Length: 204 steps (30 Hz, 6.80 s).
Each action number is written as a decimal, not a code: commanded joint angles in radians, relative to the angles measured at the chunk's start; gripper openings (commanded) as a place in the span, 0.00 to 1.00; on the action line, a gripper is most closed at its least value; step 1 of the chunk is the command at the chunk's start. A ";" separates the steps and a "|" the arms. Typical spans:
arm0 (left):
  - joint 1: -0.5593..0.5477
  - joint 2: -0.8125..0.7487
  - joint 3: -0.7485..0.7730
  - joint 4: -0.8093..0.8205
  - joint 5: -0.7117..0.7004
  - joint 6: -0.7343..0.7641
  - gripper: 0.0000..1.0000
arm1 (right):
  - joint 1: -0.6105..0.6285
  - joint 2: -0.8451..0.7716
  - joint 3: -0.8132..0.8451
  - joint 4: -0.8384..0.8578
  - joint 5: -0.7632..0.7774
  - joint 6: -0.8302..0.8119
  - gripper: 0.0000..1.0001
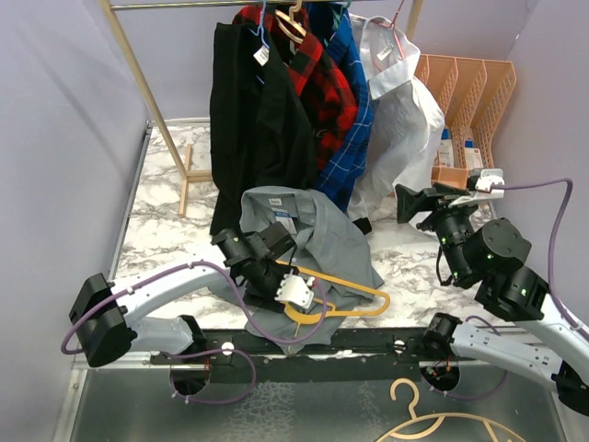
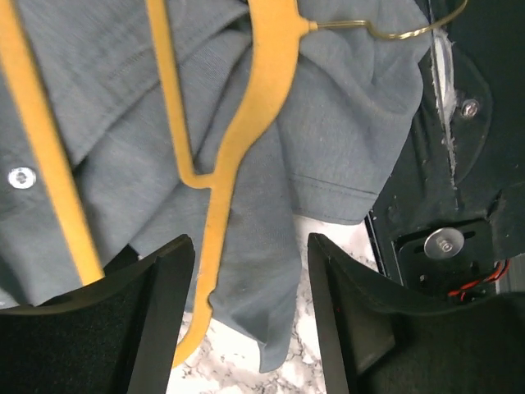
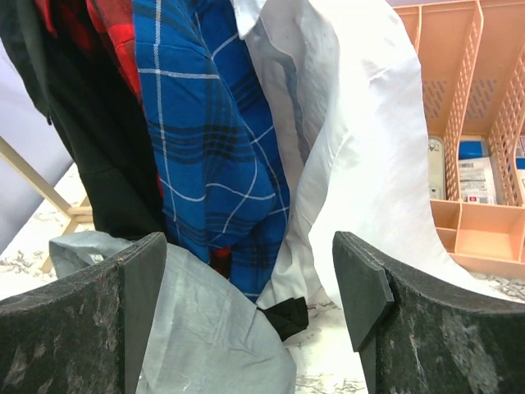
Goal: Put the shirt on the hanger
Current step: Pick up the hanger at the center of the board, then hang the shirt on the hanger.
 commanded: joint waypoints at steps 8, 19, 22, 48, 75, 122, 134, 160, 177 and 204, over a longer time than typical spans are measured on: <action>0.000 0.072 -0.040 0.098 -0.066 0.056 0.45 | -0.002 -0.043 -0.025 -0.085 0.030 0.057 0.81; 0.028 0.144 -0.023 0.075 -0.025 0.059 0.45 | -0.002 -0.062 -0.062 -0.085 0.008 0.056 0.80; 0.044 0.147 -0.037 0.083 -0.038 0.073 0.38 | -0.002 -0.069 -0.070 -0.085 0.007 0.058 0.80; 0.090 0.201 -0.067 0.140 -0.054 0.057 0.00 | -0.002 -0.041 -0.112 -0.042 -0.033 0.046 0.80; 0.305 0.010 0.290 -0.391 0.309 0.177 0.00 | -0.003 -0.123 -0.106 -0.107 -0.559 -0.286 0.73; 0.369 0.060 0.392 -0.409 0.405 0.012 0.00 | 0.011 0.209 -0.072 -0.324 -0.822 -1.100 0.51; 0.369 0.040 0.435 -0.380 0.355 -0.031 0.06 | 0.013 0.170 -0.060 -0.227 -0.995 -0.647 0.01; 0.382 -0.121 0.237 0.058 0.146 -0.087 0.00 | 0.013 0.147 -0.133 -0.085 -1.055 -0.255 0.01; 1.069 -0.067 0.309 -0.238 0.392 0.496 0.00 | 0.012 -0.039 -0.007 -0.062 -0.619 -0.226 0.90; 1.183 -0.136 0.316 -0.411 0.470 0.597 0.00 | 0.011 0.471 -0.416 0.733 -0.484 -0.299 0.98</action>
